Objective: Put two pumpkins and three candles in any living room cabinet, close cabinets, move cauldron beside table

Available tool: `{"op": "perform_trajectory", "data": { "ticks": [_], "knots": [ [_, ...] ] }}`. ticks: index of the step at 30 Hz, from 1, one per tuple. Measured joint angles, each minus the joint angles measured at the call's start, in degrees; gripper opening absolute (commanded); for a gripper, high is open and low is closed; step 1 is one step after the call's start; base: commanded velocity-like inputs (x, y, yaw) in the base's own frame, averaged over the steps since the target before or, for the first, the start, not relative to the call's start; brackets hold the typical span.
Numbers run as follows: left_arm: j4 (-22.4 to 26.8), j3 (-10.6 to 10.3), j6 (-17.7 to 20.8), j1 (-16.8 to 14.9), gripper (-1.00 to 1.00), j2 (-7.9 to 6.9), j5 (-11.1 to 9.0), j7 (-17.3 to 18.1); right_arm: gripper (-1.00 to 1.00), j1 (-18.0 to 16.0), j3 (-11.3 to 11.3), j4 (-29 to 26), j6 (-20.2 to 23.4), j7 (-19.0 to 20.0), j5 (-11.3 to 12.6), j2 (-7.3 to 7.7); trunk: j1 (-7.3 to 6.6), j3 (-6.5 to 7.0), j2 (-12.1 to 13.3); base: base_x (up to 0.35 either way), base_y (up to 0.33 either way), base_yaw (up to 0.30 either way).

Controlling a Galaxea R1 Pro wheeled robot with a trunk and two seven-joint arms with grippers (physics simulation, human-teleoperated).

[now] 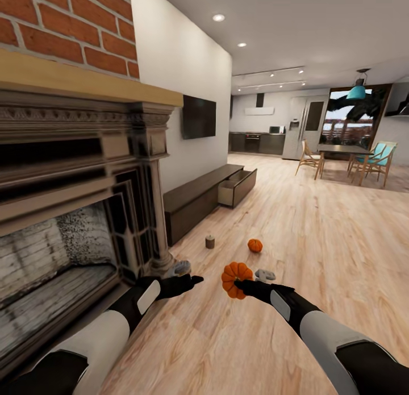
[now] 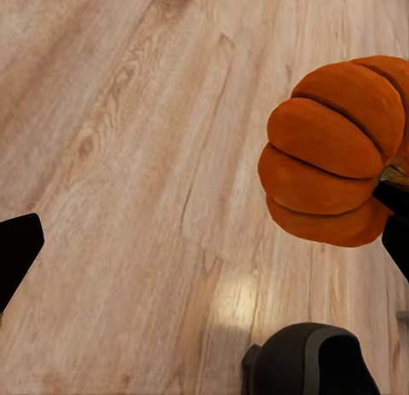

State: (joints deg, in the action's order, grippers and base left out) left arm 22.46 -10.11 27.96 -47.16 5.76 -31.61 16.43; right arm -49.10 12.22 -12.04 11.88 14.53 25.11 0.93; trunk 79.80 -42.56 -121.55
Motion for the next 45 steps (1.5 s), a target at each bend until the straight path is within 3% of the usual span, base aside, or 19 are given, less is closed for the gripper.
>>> {"op": "perform_trajectory", "data": {
  "ticks": [26,45],
  "knots": [
    [-1.1,0.0,-1.9,0.0,1.00,0.01,0.0,0.0,-1.00,0.0,-0.1,0.0,0.1,0.2,0.1,0.08,0.02,0.19,0.0,0.143,0.045,-0.058],
    [-1.2,0.0,-2.0,0.0,1.00,0.07,0.0,0.0,-1.00,0.0,-0.2,0.0,0.1,0.1,0.2,0.07,0.02,0.70,0.0,0.000,0.145,-0.243]
  ]
}}
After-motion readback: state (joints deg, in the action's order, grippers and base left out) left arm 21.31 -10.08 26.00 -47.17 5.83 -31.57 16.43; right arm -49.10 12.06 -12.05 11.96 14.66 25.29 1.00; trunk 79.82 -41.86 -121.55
